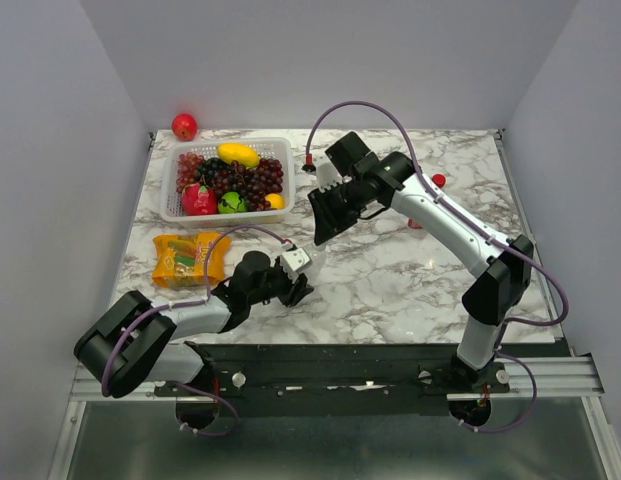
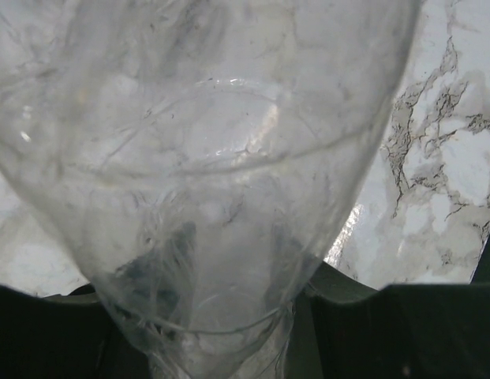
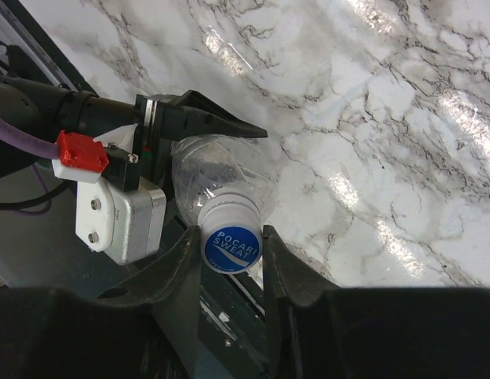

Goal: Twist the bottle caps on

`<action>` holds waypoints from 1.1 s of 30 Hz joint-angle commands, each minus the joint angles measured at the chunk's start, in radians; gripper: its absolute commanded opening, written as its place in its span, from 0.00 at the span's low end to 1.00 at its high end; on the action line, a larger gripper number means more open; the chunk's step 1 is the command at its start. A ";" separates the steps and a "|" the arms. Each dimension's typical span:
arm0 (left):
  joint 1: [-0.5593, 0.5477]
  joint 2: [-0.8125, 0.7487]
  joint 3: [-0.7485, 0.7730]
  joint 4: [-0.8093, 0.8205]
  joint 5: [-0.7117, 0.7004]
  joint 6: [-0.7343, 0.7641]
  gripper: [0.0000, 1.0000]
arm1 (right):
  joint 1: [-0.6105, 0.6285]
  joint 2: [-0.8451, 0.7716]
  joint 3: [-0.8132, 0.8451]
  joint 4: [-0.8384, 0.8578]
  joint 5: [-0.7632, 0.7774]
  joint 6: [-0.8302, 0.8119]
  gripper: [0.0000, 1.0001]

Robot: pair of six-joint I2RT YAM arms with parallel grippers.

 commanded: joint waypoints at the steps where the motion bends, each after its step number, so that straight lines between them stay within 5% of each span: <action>1: -0.014 -0.049 0.067 0.252 -0.007 -0.018 0.00 | 0.016 0.044 0.006 -0.065 0.019 0.017 0.37; 3: -0.014 -0.049 0.056 0.254 0.007 -0.067 0.00 | 0.016 0.033 0.020 -0.050 0.021 -0.010 0.48; 4: -0.014 -0.049 0.048 0.254 0.018 -0.073 0.00 | 0.014 0.025 0.029 -0.047 0.000 -0.030 0.63; 10: -0.014 -0.053 0.031 0.223 0.044 -0.104 0.00 | 0.014 -0.009 0.108 -0.051 -0.063 -0.147 0.99; 17: -0.013 -0.039 0.037 0.231 0.082 -0.121 0.00 | -0.006 -0.133 0.040 -0.111 -0.146 -0.418 1.00; 25: -0.003 -0.032 0.042 0.192 0.204 -0.044 0.00 | -0.078 -0.311 -0.147 0.085 -0.307 -0.753 1.00; 33: -0.003 -0.012 0.076 0.137 0.262 0.007 0.00 | -0.069 -0.221 -0.063 0.081 -0.471 -0.895 1.00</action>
